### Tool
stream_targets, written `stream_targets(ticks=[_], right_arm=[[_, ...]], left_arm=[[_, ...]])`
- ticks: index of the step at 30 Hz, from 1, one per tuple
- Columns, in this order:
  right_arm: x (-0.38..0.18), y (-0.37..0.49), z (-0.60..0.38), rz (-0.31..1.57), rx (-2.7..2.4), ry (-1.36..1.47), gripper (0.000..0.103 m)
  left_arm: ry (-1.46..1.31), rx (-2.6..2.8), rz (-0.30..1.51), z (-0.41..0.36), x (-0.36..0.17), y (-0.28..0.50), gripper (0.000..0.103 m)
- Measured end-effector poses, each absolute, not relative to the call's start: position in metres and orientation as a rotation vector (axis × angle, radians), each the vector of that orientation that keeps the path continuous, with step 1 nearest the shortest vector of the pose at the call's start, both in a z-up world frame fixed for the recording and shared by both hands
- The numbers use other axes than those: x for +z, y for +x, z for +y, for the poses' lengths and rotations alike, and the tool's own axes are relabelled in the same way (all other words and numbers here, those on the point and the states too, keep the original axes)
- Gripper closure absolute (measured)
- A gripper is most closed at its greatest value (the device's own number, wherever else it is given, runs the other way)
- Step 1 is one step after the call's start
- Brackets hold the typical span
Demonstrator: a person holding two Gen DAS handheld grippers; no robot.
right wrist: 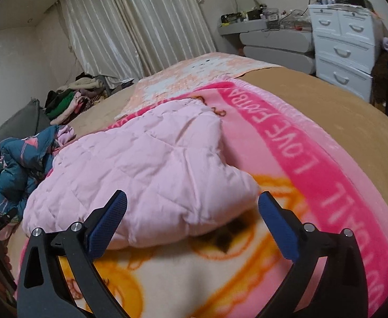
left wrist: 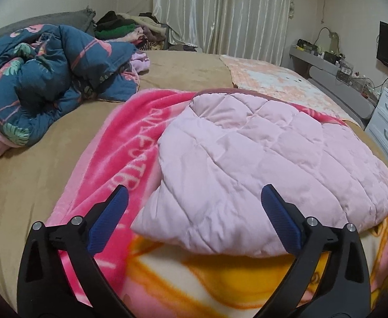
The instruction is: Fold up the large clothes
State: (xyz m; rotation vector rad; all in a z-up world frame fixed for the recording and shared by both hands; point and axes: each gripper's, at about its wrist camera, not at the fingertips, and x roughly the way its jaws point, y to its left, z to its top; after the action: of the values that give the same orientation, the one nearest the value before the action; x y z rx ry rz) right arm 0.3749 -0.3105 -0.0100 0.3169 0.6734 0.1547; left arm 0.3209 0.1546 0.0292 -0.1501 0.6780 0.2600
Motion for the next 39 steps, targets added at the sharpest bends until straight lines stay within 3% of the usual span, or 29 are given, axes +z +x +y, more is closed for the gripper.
stream_targets(ticks=[15, 30, 39], right_arm=[[-0.010, 0.352, -0.295, 0.673, 0.172, 0.299, 0.004], [-0.045, 0.376, -0.295, 0.803, 0.163, 0.340, 0.004], [-0.052, 0.391, -0.297, 0.826, 0.151, 0.360, 0.004]], left_arm=[[-0.234, 0.264, 0.740, 0.142, 0.000, 0.283, 0.009], [-0.418, 0.243, 0.814, 0.156, -0.032, 0.292, 0.009], [-0.835, 0.169, 0.821, 0.195, -0.057, 0.324, 0.009]])
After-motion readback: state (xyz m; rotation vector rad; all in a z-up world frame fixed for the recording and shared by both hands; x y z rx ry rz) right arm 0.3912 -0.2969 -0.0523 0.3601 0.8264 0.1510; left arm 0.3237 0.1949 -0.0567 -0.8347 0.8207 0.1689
